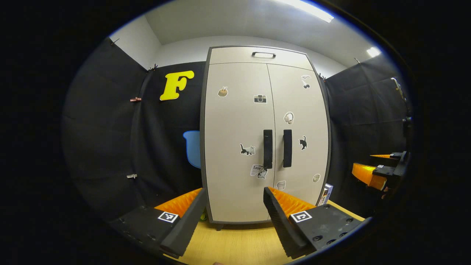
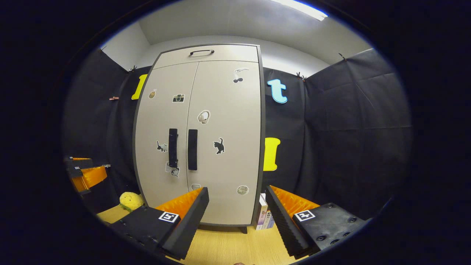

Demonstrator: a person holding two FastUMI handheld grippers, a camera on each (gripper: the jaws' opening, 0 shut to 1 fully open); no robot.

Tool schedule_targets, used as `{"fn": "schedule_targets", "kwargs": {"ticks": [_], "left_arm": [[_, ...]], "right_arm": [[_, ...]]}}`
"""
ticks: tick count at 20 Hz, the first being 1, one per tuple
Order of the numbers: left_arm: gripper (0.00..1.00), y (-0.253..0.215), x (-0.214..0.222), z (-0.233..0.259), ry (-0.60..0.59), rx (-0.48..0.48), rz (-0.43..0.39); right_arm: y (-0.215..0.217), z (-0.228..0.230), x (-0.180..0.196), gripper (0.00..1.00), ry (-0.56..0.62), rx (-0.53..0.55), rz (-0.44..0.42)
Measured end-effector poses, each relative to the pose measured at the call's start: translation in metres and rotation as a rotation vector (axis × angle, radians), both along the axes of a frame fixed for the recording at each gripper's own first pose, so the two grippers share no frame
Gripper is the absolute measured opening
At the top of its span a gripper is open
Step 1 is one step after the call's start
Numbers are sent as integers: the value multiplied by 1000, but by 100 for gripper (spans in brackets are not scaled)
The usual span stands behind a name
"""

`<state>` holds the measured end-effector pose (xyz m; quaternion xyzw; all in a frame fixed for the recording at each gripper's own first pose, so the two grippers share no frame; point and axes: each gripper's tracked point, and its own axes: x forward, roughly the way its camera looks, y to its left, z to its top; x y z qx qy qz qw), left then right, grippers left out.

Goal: Open the right door of the double-door shoe cabinet with the right hand, and open the left door with the left hand.

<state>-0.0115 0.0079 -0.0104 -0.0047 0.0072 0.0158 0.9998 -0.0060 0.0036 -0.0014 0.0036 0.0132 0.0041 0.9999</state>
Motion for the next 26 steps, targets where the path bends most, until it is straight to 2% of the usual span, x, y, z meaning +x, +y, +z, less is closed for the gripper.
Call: {"fn": "schedule_targets", "kwargs": {"ticks": [6,9,13,19,22,26], "left_arm": [[95,6,-5,-3,11,8,-5],[95,10,-11,-6,17,-6,-9],[95,13,-20,-11,24,-48,-29],[95,30,-37,-38,65,-23,-61],[95,37,-48,-46,75,-52,-81],[95,58,-56,-49,85,-63,-55]], "right_arm": [[11,-1,2,98,35,33,-3],[27,-2,7,98,85,59,22],[43,9,28,98,121,90,19],[74,25,64,98,147,36,29],[90,41,83,98,111,16,32],[111,52,111,98,97,20,55]]}}
